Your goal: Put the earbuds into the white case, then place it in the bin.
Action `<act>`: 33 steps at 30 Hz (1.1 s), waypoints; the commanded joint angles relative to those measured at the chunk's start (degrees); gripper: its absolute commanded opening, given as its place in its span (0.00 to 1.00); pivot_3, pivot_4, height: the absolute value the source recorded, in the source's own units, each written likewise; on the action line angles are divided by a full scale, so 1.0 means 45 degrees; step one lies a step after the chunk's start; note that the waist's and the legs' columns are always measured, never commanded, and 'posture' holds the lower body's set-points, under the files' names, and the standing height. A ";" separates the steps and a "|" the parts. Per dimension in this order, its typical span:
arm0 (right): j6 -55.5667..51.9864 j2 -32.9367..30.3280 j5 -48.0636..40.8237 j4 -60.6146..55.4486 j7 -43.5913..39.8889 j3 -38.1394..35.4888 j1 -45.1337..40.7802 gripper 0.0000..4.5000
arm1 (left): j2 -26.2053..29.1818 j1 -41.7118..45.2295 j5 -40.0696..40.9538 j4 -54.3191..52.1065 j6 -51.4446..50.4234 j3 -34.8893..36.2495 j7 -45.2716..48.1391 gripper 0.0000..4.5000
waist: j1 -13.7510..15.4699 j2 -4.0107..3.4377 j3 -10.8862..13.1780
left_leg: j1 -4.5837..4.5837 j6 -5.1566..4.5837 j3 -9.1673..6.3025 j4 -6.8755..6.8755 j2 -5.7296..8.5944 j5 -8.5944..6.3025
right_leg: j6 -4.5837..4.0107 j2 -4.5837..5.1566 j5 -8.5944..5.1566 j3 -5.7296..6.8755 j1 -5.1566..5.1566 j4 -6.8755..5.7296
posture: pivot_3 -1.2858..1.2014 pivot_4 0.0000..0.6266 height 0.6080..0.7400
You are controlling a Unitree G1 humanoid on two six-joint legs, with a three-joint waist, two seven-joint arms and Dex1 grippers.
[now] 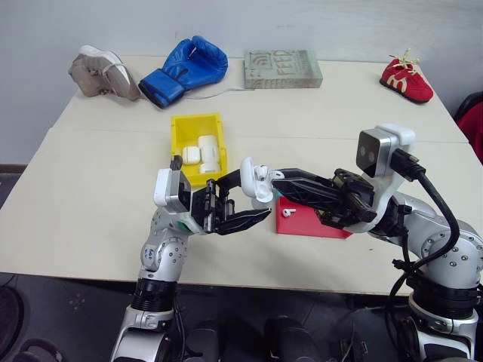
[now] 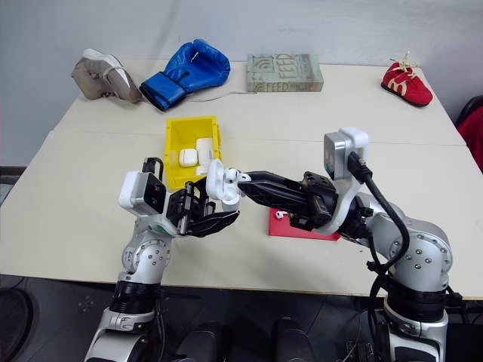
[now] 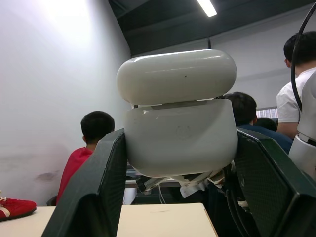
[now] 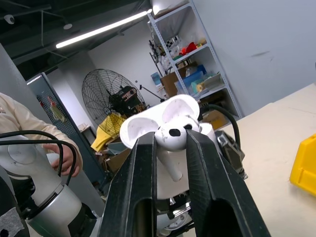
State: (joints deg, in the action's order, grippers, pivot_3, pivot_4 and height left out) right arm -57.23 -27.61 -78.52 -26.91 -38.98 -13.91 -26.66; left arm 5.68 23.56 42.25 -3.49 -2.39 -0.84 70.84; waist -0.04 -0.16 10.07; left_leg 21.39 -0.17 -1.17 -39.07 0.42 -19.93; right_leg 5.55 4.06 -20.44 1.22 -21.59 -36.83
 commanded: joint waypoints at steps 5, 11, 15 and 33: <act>0.0499 -0.0295 -0.1490 -0.0079 0.0306 -0.0029 -0.0517 0.09 | -0.0045 -0.0003 -0.0122 0.0047 0.0225 -0.0081 0.0032 0.63 | -0.0006 0.0000 0.0000 | -0.0001 -0.0001 0.0000 0.0000 0.0000 0.0000 | 0.0000 0.0000 0.0000 0.0000 0.0000 0.0019 | 0.52 0.24 1.00; 0.0488 -0.0572 -0.1934 0.0069 0.0445 0.0043 -0.0651 0.09 | -0.0111 0.0061 -0.0223 0.0210 0.0398 -0.0084 0.0030 0.63 | -0.0004 0.0001 0.0000 | 0.0000 -0.0001 -0.0001 0.0000 -0.0001 0.0000 | 0.0000 0.0000 0.0000 0.0001 0.0000 0.0027 | 0.52 0.24 1.00; 0.0429 -0.0767 -0.1963 0.0017 0.0396 0.0289 -0.0547 0.09 | -0.0175 0.0104 -0.0272 0.0289 0.0513 -0.0085 -0.0011 0.63 | -0.0002 0.0001 0.0001 | 0.0001 -0.0001 -0.0001 0.0000 -0.0001 -0.0001 | 0.0000 0.0001 0.0000 0.0001 0.0000 0.0036 | 0.52 0.24 1.00; 0.0950 -0.0697 -0.0593 -0.0074 -0.0086 0.1536 -0.0065 0.09 | -0.0275 0.0084 -0.0312 0.0223 0.0610 -0.0087 -0.0125 0.63 | -0.0001 0.0001 0.0001 | 0.0005 -0.0001 -0.0001 0.0001 -0.0001 -0.0001 | 0.0000 0.0001 0.0000 0.0001 0.0001 0.0054 | 0.52 0.24 1.00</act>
State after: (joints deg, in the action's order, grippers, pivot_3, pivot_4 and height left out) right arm -53.03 -30.75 -81.38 -26.04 -38.73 -7.79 -27.47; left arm 5.00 23.60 40.47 -1.37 -0.53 -1.00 70.63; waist -0.04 -0.15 10.07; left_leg 21.41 -0.17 -1.18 -39.06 0.42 -19.93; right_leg 5.55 4.07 -20.44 1.22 -21.58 -36.58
